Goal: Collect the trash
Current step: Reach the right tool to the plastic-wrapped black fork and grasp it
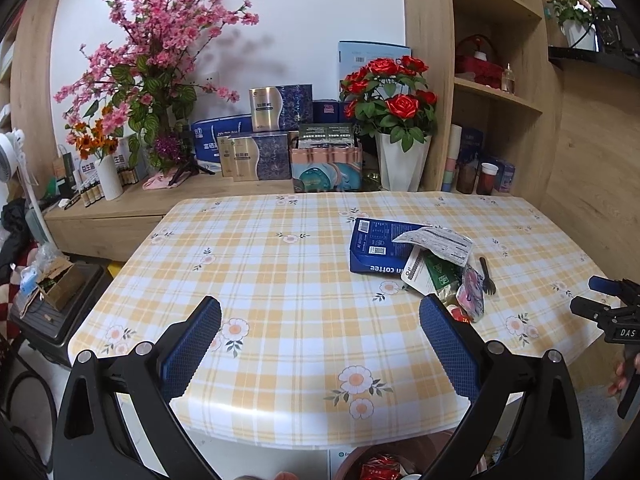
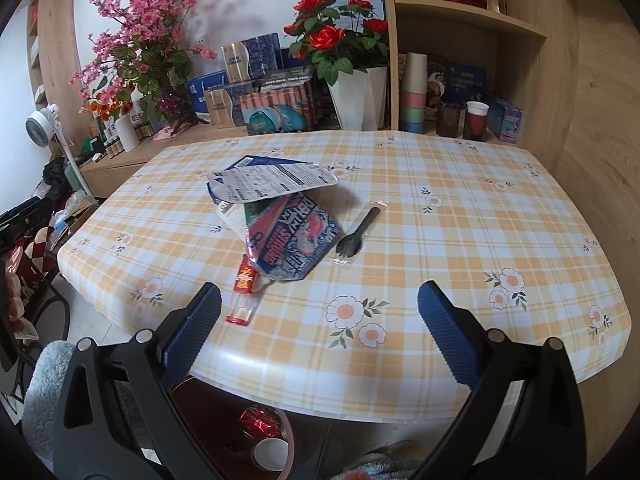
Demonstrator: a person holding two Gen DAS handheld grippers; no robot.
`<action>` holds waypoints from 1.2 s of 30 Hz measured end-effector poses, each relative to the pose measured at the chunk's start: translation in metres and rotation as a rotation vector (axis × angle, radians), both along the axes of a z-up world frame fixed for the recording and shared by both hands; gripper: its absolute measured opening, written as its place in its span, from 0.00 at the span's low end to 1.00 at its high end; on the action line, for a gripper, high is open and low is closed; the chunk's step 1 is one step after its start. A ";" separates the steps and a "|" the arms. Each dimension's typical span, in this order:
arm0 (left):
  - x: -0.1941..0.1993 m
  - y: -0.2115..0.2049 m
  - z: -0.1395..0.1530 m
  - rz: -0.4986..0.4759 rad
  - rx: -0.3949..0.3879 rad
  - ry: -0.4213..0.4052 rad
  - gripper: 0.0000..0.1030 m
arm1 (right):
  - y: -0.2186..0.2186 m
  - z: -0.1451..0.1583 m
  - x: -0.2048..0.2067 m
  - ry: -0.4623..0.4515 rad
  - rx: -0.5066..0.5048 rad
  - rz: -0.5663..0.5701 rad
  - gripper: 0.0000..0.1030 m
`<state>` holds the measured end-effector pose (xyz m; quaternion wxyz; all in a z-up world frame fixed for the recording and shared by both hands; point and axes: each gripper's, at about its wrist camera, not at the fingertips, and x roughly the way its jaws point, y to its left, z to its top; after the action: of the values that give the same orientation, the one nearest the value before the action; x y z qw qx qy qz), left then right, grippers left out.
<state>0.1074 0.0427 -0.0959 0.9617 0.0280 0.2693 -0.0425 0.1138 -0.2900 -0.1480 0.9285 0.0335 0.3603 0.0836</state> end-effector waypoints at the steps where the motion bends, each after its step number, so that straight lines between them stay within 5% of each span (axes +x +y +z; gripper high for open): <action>1: 0.003 -0.001 -0.001 -0.001 0.000 0.000 0.94 | -0.001 -0.002 0.002 0.004 -0.003 -0.001 0.94; 27: 0.086 -0.008 -0.050 0.021 -0.048 0.102 0.94 | -0.014 -0.064 0.111 0.127 -0.058 -0.031 0.92; 36: 0.099 -0.020 -0.059 -0.008 -0.041 0.128 0.94 | -0.018 -0.082 0.171 0.201 -0.069 -0.100 0.58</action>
<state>0.2068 0.0228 -0.1552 0.9427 0.0065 0.3292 -0.0539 0.2853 -0.3078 -0.2301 0.8913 0.0278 0.4521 0.0209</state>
